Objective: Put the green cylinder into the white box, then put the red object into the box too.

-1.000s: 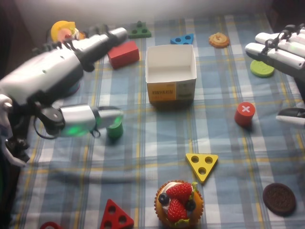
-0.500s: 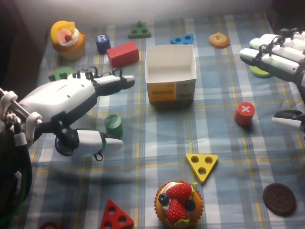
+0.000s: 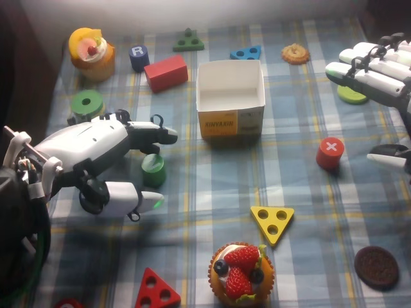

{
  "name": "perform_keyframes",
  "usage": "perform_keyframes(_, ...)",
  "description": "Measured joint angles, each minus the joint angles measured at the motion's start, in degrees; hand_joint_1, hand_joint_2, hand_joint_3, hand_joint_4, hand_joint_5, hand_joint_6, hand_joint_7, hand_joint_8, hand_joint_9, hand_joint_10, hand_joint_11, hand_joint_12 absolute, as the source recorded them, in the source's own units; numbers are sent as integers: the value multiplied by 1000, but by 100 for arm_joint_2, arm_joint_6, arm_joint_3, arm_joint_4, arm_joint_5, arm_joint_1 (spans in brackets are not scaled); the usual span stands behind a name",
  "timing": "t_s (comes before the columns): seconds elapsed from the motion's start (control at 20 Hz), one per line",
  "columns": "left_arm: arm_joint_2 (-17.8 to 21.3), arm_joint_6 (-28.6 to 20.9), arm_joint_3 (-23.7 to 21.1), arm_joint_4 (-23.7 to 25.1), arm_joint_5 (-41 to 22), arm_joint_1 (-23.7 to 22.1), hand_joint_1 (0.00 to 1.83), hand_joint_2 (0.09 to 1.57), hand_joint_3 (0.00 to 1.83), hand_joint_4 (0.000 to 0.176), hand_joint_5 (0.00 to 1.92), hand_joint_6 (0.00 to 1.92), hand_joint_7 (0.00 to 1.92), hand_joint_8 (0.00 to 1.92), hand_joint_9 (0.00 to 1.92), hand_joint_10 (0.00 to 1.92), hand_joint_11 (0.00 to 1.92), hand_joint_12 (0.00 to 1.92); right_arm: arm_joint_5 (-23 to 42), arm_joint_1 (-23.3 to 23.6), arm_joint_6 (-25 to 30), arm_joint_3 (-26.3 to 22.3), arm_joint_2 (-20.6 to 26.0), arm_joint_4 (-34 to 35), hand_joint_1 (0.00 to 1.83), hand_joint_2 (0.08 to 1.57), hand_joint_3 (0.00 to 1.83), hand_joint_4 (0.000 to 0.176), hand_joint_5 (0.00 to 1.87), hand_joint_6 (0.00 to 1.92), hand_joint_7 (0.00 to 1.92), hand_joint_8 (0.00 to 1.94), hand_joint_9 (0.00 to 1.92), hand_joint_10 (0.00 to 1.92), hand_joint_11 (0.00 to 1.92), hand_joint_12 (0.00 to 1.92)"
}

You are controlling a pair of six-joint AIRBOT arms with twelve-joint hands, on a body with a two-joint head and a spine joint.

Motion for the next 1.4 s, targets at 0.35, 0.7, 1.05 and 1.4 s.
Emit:
perform_keyframes(0.35,-98,-2,68,-33,-42,-7,1210,1223,0,0,757,1132,829,1520,503,1732,27,1921,0,-2,0,0,0,26,637,1298,9,0,0,0,0,0,0,0,0,553)
perform_keyframes(0.7,122,4,-227,509,-789,-533,1217,1214,0,0,778,1079,845,1508,479,1737,76,1921,2,-7,2,11,-4,52,629,1305,3,0,0,0,0,0,0,0,0,483)
perform_keyframes(1.05,-872,0,955,428,-175,-1904,1231,1187,0,0,835,1013,881,1436,424,1770,0,1921,9,-7,11,13,-4,44,633,1299,0,0,0,0,0,0,13,19,0,741)
perform_keyframes(1.4,-1493,22,1790,-205,686,-2057,928,1025,0,65,433,412,514,449,159,763,0,1326,-2,-7,258,140,-149,-66,659,1275,0,0,0,0,6,2,0,226,0,1144)
